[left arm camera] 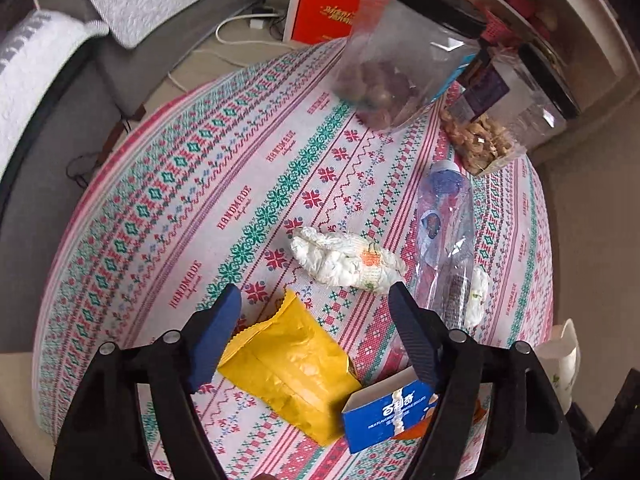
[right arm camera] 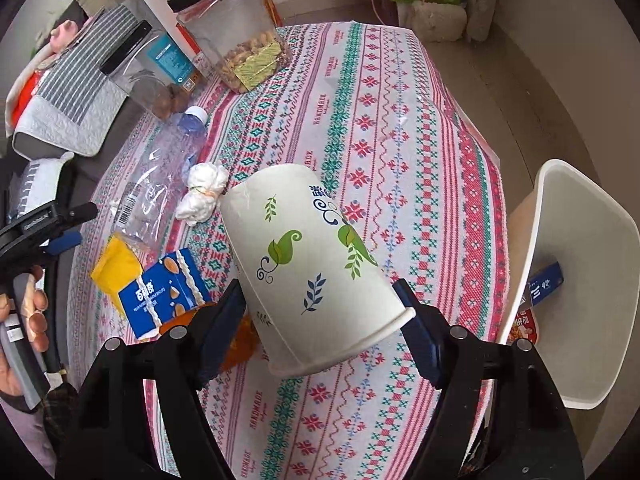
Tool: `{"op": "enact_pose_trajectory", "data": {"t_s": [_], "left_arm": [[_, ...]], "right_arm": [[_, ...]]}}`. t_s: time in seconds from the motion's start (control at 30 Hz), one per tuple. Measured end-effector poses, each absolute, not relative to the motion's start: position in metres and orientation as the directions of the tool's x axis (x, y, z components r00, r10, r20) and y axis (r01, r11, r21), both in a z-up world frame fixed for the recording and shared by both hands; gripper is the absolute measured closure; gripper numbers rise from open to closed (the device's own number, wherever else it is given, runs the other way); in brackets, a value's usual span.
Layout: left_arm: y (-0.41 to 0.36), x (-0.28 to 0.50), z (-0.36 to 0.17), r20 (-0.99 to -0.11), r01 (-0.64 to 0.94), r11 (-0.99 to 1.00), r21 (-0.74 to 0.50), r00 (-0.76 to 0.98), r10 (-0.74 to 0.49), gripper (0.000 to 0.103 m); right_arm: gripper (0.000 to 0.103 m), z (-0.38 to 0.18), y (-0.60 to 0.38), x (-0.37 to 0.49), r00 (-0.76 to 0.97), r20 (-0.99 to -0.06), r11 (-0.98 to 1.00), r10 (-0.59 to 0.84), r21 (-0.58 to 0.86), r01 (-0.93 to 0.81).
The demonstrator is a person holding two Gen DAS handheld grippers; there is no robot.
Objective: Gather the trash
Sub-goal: 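Grasp white leaf-print paper cup with right tool while left tool grasps white plastic wrapper, then lift the paper cup with right tool while left tool lifts the plastic wrapper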
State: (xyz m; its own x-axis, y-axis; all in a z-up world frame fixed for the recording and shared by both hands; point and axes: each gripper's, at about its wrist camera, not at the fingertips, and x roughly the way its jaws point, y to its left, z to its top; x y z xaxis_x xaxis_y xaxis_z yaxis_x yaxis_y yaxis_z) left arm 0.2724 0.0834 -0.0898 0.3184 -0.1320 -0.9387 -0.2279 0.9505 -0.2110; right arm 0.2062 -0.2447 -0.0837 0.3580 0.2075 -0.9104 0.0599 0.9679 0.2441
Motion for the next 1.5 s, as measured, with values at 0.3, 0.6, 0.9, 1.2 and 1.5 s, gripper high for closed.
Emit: {"op": "enact_pose_trajectory", "data": {"t_s": [0.3, 0.6, 0.9, 1.2, 1.5], "left_arm": [[0.079, 0.295, -0.122, -0.937, -0.361, 0.878, -0.314, 0.269, -0.224, 0.039], [0.059, 0.315, -0.137, -0.942, -0.350, 0.889, -0.294, 0.263, -0.208, 0.039], [0.032, 0.308, -0.108, -0.912, -0.076, 0.997, -0.034, 0.410, 0.000, 0.060], [0.039, 0.278, -0.067, -0.838, -0.014, 0.995, 0.100, 0.538, 0.091, 0.060], [0.043, 0.245, -0.049, -0.786, -0.012, 0.990, 0.141, 0.607, 0.119, 0.060]], "right_arm": [[0.030, -0.085, -0.224, 0.219, 0.357, -0.906, 0.968, 0.228, 0.252, 0.021], [0.029, -0.088, -0.224, 0.224, 0.350, -0.913, 0.973, 0.207, 0.229, 0.021], [0.029, -0.077, -0.215, 0.228, 0.378, -0.898, 0.969, 0.225, 0.246, 0.010], [0.029, -0.066, -0.204, 0.228, 0.425, -0.872, 0.964, 0.242, 0.266, -0.003], [0.029, -0.048, -0.193, 0.220, 0.513, -0.822, 0.961, 0.248, 0.276, -0.023]]}}
